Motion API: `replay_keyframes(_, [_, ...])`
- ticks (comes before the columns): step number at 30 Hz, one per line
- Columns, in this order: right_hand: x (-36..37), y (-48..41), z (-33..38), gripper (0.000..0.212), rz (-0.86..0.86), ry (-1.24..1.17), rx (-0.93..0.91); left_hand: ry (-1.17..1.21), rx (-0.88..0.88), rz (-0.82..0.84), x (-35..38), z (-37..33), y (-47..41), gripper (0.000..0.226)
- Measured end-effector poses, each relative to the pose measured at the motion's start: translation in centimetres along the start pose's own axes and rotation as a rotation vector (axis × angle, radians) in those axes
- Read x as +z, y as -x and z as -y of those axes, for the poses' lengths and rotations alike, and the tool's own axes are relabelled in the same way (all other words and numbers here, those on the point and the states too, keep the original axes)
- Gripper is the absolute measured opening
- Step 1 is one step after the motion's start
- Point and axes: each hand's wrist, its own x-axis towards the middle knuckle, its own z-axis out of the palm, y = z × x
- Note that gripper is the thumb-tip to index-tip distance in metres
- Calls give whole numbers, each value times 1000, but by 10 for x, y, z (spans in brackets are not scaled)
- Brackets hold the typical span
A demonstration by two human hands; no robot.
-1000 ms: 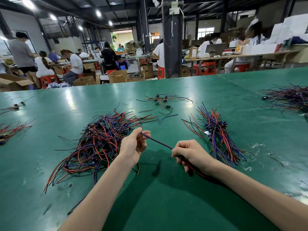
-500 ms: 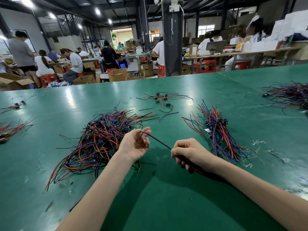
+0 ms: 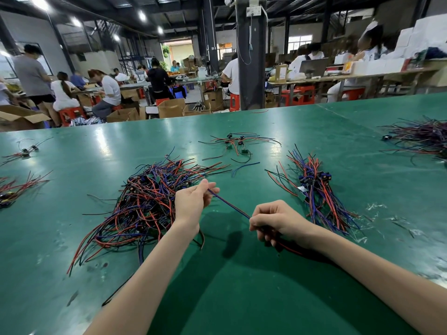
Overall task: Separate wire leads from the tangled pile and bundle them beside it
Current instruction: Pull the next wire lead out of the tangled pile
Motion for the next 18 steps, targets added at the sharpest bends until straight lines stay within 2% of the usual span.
replay_keyframes(2, [-1,0,0,19,8,-2,2,-200,184,-15,-3,4,-1,26])
replay_keyframes(5, [-1,2,1,19,19,4,5,-725,748,-92,-9,10,-3,36])
replay_keyframes(6, [-2,2,1,19,22,5,6,-827,905,-117,-10,11,-3,39])
replay_keyframes(7, [-2,2,1,19,23,5,7,-876,972,-118,-12,11,-3,40])
replay_keyframes(9, [-2,2,1,19,22,6,8,-862,911,-105,-12,12,-4,42])
replay_keyframes(11, [-2,2,2,20,16,12,9,-738,704,-76,-10,11,-2,40])
replay_keyframes(14, [-1,2,3,21,7,21,13,-267,277,-9,-4,4,3,32])
replay_keyframes(18, [-1,3,5,21,9,22,18,108,-77,77,-1,-5,5,32])
